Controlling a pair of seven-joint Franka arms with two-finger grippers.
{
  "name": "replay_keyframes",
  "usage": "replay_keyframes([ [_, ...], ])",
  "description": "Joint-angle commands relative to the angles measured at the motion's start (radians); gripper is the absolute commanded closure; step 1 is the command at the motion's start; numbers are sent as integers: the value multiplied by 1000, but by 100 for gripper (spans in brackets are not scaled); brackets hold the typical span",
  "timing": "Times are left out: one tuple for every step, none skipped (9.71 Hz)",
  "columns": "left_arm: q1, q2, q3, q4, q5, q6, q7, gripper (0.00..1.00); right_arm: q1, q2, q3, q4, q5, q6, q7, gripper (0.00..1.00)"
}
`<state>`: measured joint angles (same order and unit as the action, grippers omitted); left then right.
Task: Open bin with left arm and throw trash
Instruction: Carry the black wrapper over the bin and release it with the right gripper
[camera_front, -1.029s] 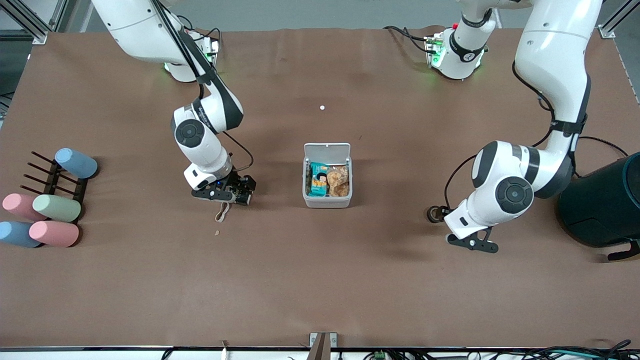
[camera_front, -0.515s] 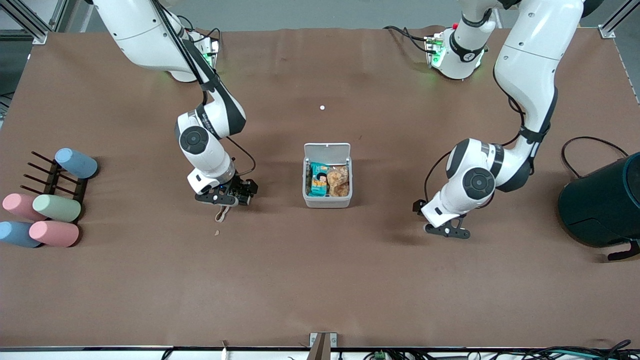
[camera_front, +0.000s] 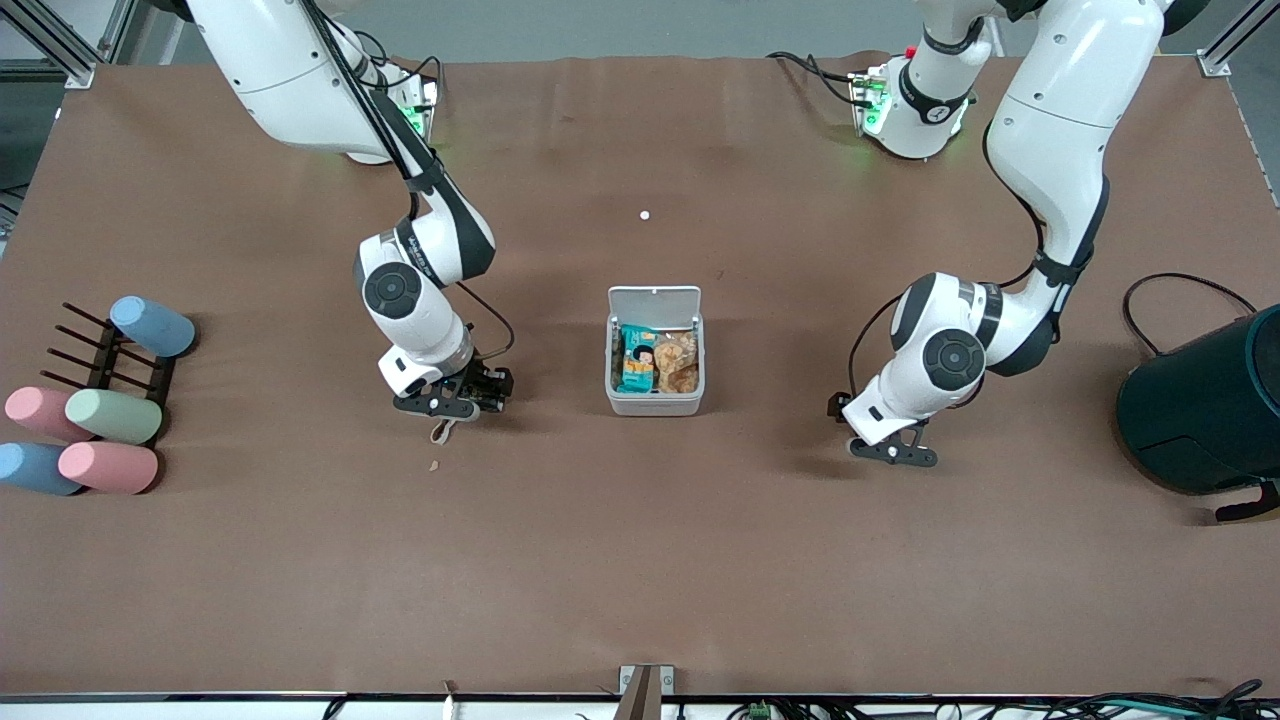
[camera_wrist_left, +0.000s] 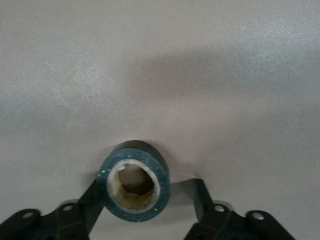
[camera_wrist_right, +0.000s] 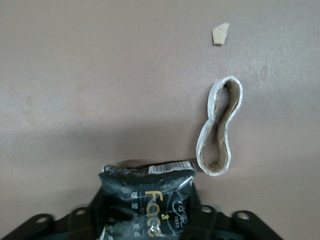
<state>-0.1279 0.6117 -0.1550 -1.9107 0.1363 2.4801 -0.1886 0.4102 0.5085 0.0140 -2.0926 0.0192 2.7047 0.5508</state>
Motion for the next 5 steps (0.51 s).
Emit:
replay_keyframes([
  [2,-27,-5,-15,17,14,-12,100,-4,-19,1,29,-18,-49,49,78],
  [-1,-27,-5,-7,17,13,-12,100,1,-46,3,86,-16,-145,82,78],
  [-2,-27,-5,-5,17,13,-12,100,7,-57,14,197,-12,-310,154,78],
  [-6,-29,-5,2,19,11,-12,100,37,-56,21,326,-1,-464,226,78],
  [-10,-30,-6,16,19,8,-12,100,60,-51,27,427,31,-558,266,77],
])
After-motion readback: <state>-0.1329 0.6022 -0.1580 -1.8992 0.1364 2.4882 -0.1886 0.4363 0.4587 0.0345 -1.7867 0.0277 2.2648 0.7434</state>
